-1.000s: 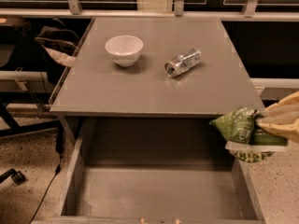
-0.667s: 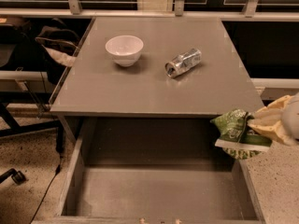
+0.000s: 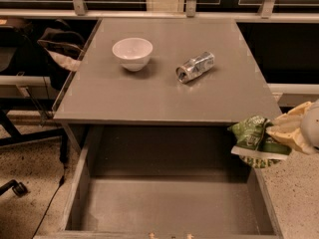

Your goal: Place green jalapeno chip bag into top drawer

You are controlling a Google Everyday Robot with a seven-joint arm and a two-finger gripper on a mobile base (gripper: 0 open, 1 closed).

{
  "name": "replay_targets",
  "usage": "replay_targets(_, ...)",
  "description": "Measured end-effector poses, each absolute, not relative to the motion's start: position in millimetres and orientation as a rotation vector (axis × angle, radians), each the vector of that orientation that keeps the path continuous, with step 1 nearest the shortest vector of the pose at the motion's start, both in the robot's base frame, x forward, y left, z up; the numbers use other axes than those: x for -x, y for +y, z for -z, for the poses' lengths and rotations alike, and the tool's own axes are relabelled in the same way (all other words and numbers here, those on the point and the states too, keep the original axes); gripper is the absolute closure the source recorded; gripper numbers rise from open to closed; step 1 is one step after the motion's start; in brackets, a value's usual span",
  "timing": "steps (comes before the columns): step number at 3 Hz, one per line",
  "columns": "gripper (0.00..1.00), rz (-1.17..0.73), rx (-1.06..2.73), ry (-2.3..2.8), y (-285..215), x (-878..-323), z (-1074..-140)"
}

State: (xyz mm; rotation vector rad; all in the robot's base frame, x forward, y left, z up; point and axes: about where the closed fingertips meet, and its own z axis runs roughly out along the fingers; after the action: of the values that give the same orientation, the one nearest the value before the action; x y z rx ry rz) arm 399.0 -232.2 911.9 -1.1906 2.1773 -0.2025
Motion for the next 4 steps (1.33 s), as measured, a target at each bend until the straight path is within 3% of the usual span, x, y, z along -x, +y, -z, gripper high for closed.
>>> replay_targets(4,1.00,0.051,1.141,2.292,-223,-383,-803)
